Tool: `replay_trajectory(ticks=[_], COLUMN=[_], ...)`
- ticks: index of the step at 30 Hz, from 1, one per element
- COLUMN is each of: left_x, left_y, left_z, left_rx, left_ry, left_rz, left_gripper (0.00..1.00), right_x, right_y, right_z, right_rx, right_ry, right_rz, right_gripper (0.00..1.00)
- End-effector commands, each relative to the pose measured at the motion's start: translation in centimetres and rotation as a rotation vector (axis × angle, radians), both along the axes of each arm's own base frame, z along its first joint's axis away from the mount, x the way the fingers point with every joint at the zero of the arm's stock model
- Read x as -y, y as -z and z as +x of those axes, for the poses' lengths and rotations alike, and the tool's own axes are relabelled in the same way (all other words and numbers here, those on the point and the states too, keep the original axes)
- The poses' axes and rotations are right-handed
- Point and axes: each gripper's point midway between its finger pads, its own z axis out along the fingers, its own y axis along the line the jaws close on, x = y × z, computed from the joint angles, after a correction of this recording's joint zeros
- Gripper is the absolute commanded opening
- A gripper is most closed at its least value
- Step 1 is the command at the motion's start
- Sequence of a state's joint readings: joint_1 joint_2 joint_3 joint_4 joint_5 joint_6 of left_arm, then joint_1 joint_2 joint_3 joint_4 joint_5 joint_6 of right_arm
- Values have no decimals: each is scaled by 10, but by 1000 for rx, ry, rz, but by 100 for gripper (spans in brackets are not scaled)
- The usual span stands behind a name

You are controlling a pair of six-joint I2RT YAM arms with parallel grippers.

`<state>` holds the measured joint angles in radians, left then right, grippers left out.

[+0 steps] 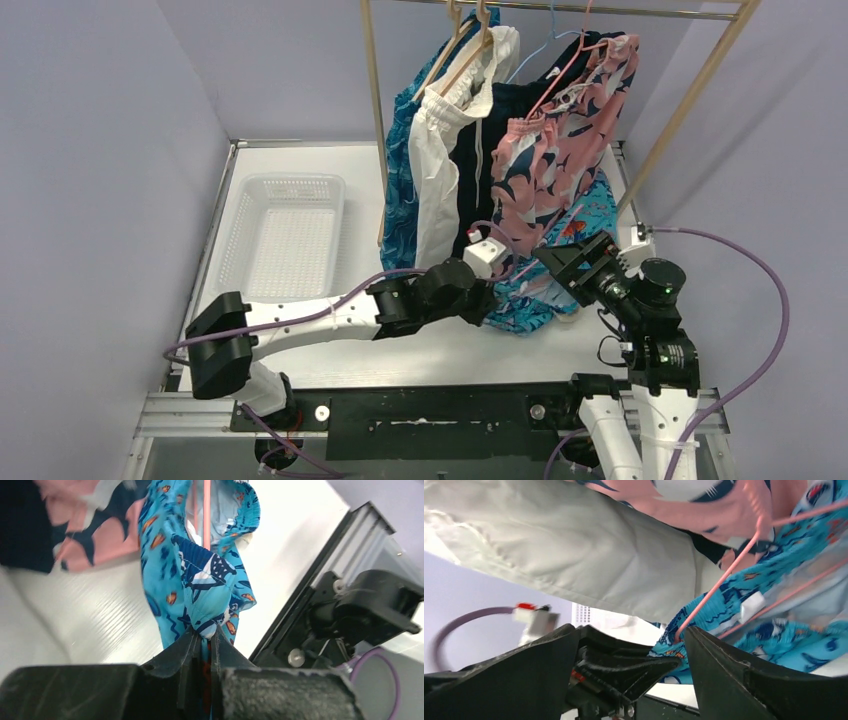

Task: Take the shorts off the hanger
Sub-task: Pick up the hanger from the clothes rod.

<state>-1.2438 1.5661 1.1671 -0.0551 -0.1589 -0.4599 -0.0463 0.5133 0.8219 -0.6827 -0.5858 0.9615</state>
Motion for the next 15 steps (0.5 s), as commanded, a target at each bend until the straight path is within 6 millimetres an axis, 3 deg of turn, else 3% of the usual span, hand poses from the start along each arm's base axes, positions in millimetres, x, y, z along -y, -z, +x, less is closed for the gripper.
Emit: replay_trajectory(ticks=[1, 8, 15], left_x=[-26, -93, -129], left_y=[-53, -71, -98], left_z=[5, 6, -35], left_rx=[15, -29, -11], left_ry=[-26, -77, 76], left_rz=[-159, -223, -265], left_gripper=[0, 0, 0], right_x=[6, 43, 25], right_y=[-52, -73, -68], right_z=[-3, -14, -12], right_rx=[189, 328, 530], right_ry=[-7, 118, -21], right_rz=[-116, -399, -487], right_gripper=[81, 91, 91])
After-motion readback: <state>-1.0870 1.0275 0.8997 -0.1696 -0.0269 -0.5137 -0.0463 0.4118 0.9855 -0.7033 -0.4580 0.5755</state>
